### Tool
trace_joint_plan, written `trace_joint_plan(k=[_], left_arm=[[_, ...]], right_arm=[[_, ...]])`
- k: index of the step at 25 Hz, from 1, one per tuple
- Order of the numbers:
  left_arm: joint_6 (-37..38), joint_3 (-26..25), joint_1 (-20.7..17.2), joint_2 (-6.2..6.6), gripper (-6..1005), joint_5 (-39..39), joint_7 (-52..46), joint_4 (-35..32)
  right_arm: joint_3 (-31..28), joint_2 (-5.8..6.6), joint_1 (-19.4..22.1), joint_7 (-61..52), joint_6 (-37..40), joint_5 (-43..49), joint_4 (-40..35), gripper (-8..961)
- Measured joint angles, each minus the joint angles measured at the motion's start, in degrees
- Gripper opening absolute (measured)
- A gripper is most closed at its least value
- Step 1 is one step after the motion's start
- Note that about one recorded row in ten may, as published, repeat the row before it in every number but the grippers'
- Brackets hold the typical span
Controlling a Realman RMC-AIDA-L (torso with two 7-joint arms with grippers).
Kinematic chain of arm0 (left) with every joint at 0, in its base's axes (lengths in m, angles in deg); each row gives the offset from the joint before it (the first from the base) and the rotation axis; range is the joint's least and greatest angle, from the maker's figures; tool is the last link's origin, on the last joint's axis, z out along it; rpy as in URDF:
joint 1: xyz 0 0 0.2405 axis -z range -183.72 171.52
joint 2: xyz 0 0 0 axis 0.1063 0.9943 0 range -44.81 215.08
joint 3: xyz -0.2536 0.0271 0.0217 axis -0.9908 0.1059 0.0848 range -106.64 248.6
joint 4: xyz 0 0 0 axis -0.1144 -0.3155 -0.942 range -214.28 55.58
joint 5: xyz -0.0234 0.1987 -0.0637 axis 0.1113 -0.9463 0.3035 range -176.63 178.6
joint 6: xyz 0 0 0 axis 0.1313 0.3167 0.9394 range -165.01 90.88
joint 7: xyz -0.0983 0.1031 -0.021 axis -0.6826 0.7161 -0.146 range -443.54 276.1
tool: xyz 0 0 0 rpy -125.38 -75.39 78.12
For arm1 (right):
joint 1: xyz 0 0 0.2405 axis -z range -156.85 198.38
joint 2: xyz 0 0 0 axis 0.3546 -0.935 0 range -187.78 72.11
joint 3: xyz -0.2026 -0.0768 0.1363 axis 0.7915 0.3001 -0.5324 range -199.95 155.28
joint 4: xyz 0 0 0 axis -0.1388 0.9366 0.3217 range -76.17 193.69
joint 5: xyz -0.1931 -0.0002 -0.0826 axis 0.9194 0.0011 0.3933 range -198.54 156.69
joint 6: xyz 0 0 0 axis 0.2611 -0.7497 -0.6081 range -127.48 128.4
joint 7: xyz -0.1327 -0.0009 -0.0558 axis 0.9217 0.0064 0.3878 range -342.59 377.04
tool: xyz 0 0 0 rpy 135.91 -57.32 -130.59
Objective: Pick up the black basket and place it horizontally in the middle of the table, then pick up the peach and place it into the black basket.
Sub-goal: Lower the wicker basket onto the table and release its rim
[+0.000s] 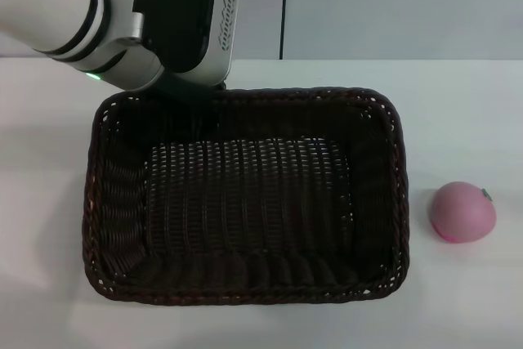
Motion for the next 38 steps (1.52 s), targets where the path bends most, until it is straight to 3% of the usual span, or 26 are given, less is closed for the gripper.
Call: trace_joint_plan(k=[7,33,36,38], left_arm=[[-3.47,1.85,-3.58,0.22,184,0.4,-0.1,-2.19],[-5.74,5.51,-4.55,0.1,281,0.09,-2.24,-2.98],[-6.23,5.27,-5.09,0.19,524,0.22,-2.55,-3.39],[-7.68,4.71,-5.91,0.21,596,0.62,-2.69,-3.9]], right_arm=[[0.57,-0.06,-0.58,0.14,-2.07,0.17,0.21,655],[0.68,-0.02,-0.66,0.09,-3.36,0.32,0.04,642],[0.68,-0.03,-0.63,0.1,-3.36,0.31,0.0,640],[0.67,-0.04,-0.54,0.3,-3.36,0.32,-0.19,639]])
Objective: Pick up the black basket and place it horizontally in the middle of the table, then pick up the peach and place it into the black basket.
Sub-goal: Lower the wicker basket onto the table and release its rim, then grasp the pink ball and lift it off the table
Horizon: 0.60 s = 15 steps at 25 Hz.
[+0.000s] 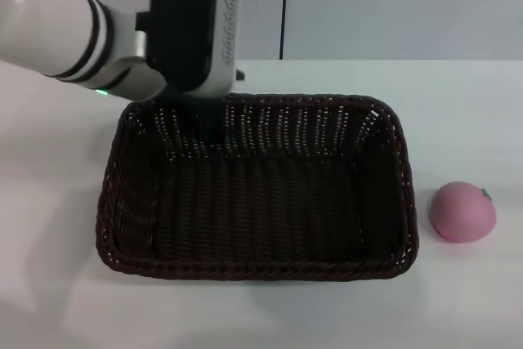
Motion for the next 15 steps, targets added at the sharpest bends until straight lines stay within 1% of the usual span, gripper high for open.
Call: trace_joint_plan(k=[2,3,4,5,6,8,9,10,11,12,13,14,15], left_arm=[[-2.38,-1.68,-1.43,-0.01,668,2.39,-0.38,-0.97],[-3.56,-3.53,-2.43,0.04,704,5.24,-0.53,-1.65],[-4.61,-7.04,-3.94,0.16,703,11.7,-0.39,-2.32],[-4.61,-7.04,-3.94,0.16,703,11.7,-0.39,-2.32],[-5.24,-10.31,-5.17,0.24,702,18.35,0.12,-2.19],[-5.92,-14.32,-6.65,0.25,701,25.96,1.04,-0.56],[-6.82,-19.02,-8.99,0.24,700,37.22,3.72,4.43],[-7.3,-20.37,-9.95,0.25,700,41.61,5.4,6.97],[-7.3,-20.37,-9.95,0.25,699,41.61,5.4,6.97],[-8.19,-21.82,-12.45,0.2,698,51.19,11.13,12.84],[-8.19,-21.82,-12.45,0.2,698,51.19,11.13,12.84],[-8.61,-22.16,-13.67,0.18,697,55.45,15.0,15.53],[-8.74,-22.27,-15.02,0.17,697,59.22,19.08,18.08]], right_arm=[[0.0,0.02,0.08,0.05,0.01,0.45,-1.03,637],[0.04,0.02,0.13,0.08,0.01,1.27,-2.07,636],[0.07,0.06,0.19,0.09,0.01,4.0,-4.81,636],[0.08,0.09,0.18,0.07,0.01,5.59,-6.36,635],[0.08,0.09,0.18,0.07,0.01,5.59,-6.36,634],[0.1,0.21,-0.04,-1.12,0.07,10.31,-11.1,633],[0.11,0.53,-0.52,-3.78,0.08,15.18,-15.59,632],[0.11,0.79,-0.98,-6.31,0.06,18.51,-18.57,632],[0.11,1.08,-1.46,-8.92,0.02,20.92,-20.96,631],[0.11,1.3,-2.01,-12.27,0.06,23.46,-24.1,630],[0.11,1.3,-2.01,-12.27,0.06,23.46,-24.1,629],[0.1,1.7,-3.14,-19.2,0.37,28.16,-30.5,629],[0.1,1.7,-3.14,-19.2,0.37,28.16,-30.5,628]])
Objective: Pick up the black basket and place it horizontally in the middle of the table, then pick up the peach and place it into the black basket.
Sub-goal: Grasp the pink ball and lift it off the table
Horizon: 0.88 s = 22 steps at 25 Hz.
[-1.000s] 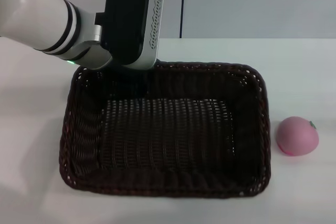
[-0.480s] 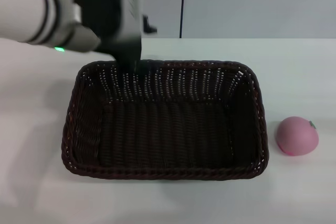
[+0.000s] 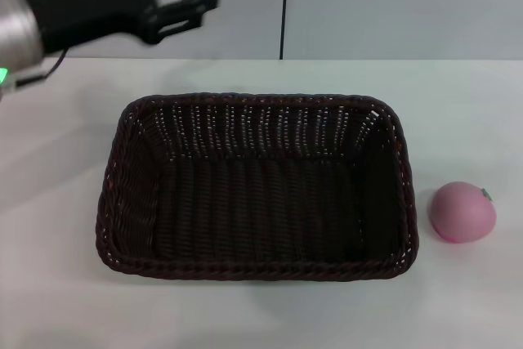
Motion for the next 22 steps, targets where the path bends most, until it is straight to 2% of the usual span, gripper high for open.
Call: trace_joint_plan(k=[3,4,5,8,9,10,11,12,13,14,15,17,18,19,20,22], left_arm=[[0.04,-0.12,-3.79,-0.06,697,10.87,9.7,5.74],[0.12,-0.03,-6.14,-0.06,697,17.82,14.7,9.17],[0.12,-0.03,-6.14,-0.06,697,17.82,14.7,9.17],[0.25,-0.16,-7.93,0.02,698,23.82,17.93,14.08],[0.51,-0.27,-8.12,0.08,698,24.68,18.58,15.31],[1.0,-0.32,-8.26,0.11,698,25.59,19.44,16.93],[1.81,-0.34,-8.31,0.17,698,26.04,20.4,18.44],[3.1,-0.41,-8.4,0.19,698,26.23,22.04,20.3],[3.1,-0.41,-8.4,0.19,698,26.23,22.04,20.3],[3.51,-0.44,-8.56,0.06,698,26.56,23.37,21.88],[3.51,-0.44,-8.56,0.06,698,26.56,23.37,21.88],[3.83,-0.39,-8.54,0.02,699,26.9,24.21,23.81],[4.21,-0.37,-8.42,0.03,699,27.05,24.79,24.99],[5.04,-0.4,-8.2,0.05,699,27.25,26.57,26.97],[5.04,-0.4,-8.2,0.05,700,27.25,26.57,26.97],[5.57,-0.45,-8.2,0.03,700,27.56,28.43,28.41]], right_arm=[[0.04,0.45,-2.07,-12.21,0.55,7.43,-12.64,626],[0.67,0.98,-3.73,-20.23,1.93,13.43,-20.98,625],[0.67,0.98,-3.73,-20.23,1.93,13.43,-20.98,624],[4.22,1.96,-6.53,-32.81,6.28,23.95,-35.09,622],[7.76,2.65,-8.92,-40.13,9.6,32.34,-43.57,622],[7.76,2.65,-8.92,-40.13,9.6,32.34,-43.57,621],[9.8,3.05,-10.35,-43.14,11.31,36.72,-46.35,620],[13.53,3.79,-13.5,-47.43,14.79,44.6,-49.19,620],[13.53,3.79,-13.5,-47.43,14.79,44.6,-49.19,619],[17.21,4.2,-16.14,-49.55,17.53,49.81,-48.12,618],[17.21,4.2,-16.14,-49.55,17.53,49.81,-48.12,617],[21.29,4.02,-17.81,-50.85,18.12,53.35,-46.02,616],[23.13,3.63,-18.38,-51.39,17.41,54.81,-45.11,615],[25.46,2.19,-19.26,-52.07,14.02,57.25,-43.11,615],[25.46,2.19,-19.26,-52.07,14.02,57.25,-43.11,614],[27.15,0.81,-20.47,-52.39,10.36,58.51,-38.56,613]])
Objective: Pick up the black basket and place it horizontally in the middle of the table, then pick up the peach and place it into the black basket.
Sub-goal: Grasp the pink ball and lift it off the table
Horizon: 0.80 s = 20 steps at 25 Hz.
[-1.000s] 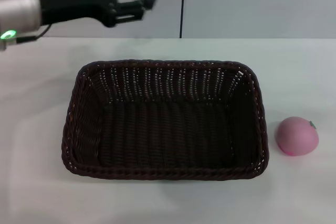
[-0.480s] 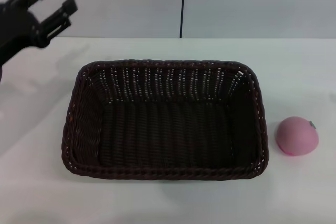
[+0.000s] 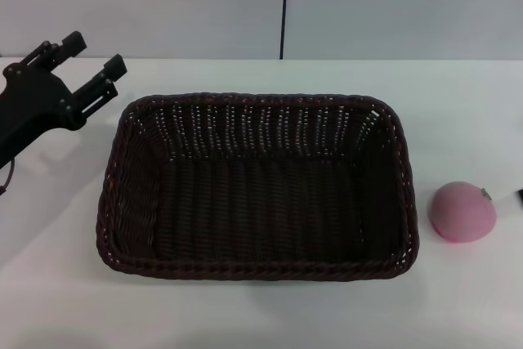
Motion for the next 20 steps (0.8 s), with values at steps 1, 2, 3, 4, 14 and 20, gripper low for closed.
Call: trace_joint_plan(k=[1,2,3,4,14,20], left_arm=[[0.0,0.0,0.0,0.0,700,0.0,0.0,0.0],[0.06,-0.01,-0.08,-0.02,700,0.21,0.12,0.09],[0.14,-0.01,-0.19,-0.02,700,0.5,0.14,0.12],[0.21,-0.02,-0.28,-0.02,700,0.8,0.15,0.13],[0.09,-0.03,0.57,0.03,699,1.2,0.81,0.79],[0.02,-0.09,1.18,0.1,698,1.24,0.86,0.89]], right_arm=[[0.0,0.0,0.0,0.0,0.0,0.0,0.0,612],[1.58,-0.43,-0.34,-0.07,-3.19,0.15,3.59,611],[1.58,-0.43,-0.34,-0.07,-3.19,0.15,3.59,610],[2.15,-0.6,-0.34,-0.06,-4.63,0.13,4.77,610],[4.58,-1.31,-1.17,2.15,-11.77,-1.8,13.7,603],[5.67,-1.46,-2.22,3.8,-14.82,-0.67,17.52,599]])
